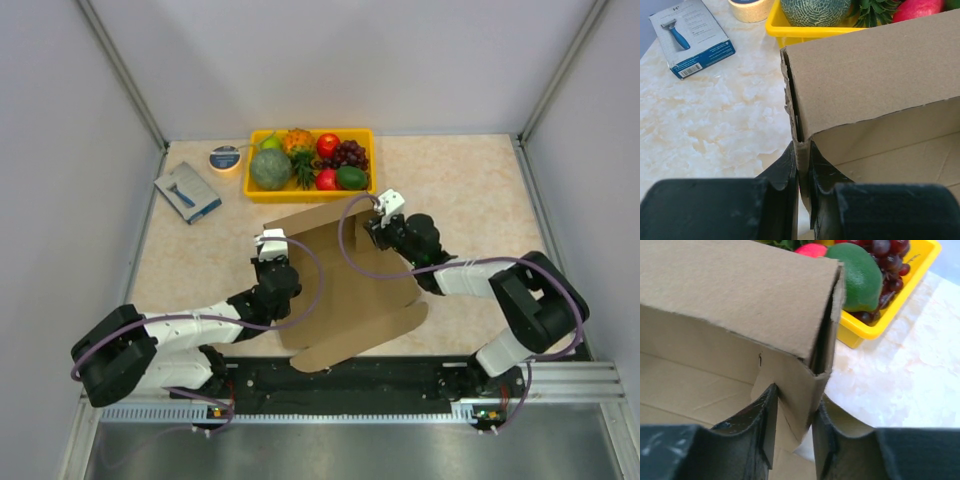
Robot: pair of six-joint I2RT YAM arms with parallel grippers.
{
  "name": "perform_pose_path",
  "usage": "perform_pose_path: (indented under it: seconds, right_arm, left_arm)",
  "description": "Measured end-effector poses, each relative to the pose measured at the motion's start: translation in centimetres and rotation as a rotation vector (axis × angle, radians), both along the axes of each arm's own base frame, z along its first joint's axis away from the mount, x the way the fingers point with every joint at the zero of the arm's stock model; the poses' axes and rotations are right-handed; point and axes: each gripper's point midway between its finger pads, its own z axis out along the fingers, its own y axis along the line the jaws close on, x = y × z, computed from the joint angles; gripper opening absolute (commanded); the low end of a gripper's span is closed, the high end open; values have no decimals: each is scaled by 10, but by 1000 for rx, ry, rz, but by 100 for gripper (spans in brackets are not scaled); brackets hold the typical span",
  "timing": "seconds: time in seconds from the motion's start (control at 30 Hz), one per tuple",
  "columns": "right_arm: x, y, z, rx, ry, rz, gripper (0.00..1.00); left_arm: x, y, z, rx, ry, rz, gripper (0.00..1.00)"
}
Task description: Fold the paper box
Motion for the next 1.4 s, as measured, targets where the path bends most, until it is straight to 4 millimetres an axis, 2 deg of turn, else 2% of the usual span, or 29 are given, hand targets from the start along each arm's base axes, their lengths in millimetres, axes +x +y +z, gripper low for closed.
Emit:
perform_pose_path:
  seconds: [0.03, 0.07, 0.17, 0.2, 0.23, 0.27, 0.3, 0.4, 0.43, 0.67, 0.8, 0.9, 1.03, 1.07, 1.1, 1.2, 1.3, 1.4]
  right_arm:
    - [2, -1, 0, -2, -7, -16, 15]
    - [4, -2, 0, -3, -12, -32, 1]
    - [10, -4, 1, -5, -26, -82, 0]
    - [12, -4, 1, -11, -32, -99, 4]
    - [12, -2, 2, -19, -40, -114, 23]
    - [12, 0, 2, -28, -51, -124, 34]
    - [12, 3, 1, -37, -56, -128, 40]
    - [11, 12, 2, -60, -71, -117, 50]
    - [10, 14, 2, -63, -74, -112, 58]
    - [4, 22, -3, -65, -51, -39, 77]
    - [2, 19, -10, -56, -16, 40, 79]
    - [-3, 9, -20, -63, 37, 108, 73]
    - [-11, 9, -25, -58, 79, 198, 47]
    - [-10, 10, -24, -55, 92, 206, 46]
    - [-9, 10, -23, -52, 99, 210, 46]
    - [-5, 10, -18, -19, 111, 183, 56]
    - [-4, 14, -17, 13, 120, 108, 59]
    - [-6, 21, -20, 7, 120, -37, 63]
  left_arm:
    - [0, 0, 0, 0, -1, 3, 0]
    - [0, 1, 0, 0, -1, 3, 0]
    - [0, 2, 0, -4, -3, 11, 0]
    - [0, 2, 0, -5, -3, 12, 0]
    - [0, 2, 0, -5, -3, 15, 0]
    - [0, 4, 0, -2, -3, 21, 0]
    - [0, 5, 0, 0, -3, 28, 0]
    - [0, 3, 0, -6, -1, 18, 0]
    - [0, 3, -1, -6, -1, 16, 0]
    - [0, 0, -1, -10, 2, 2, 0]
    - [0, 0, -1, -11, 2, 0, 0]
    - [0, -4, 0, -21, 1, -16, 0]
    - [-1, -6, 0, -17, 3, -30, 0]
    - [-1, -5, 0, -11, 4, -27, 0]
    - [-1, -4, -1, -9, 5, -25, 0]
    - [-1, -4, -1, -10, 4, -23, 0]
    - [-1, -5, -1, -28, 2, -18, 0]
    - [-1, -2, -4, -38, 7, 7, 0]
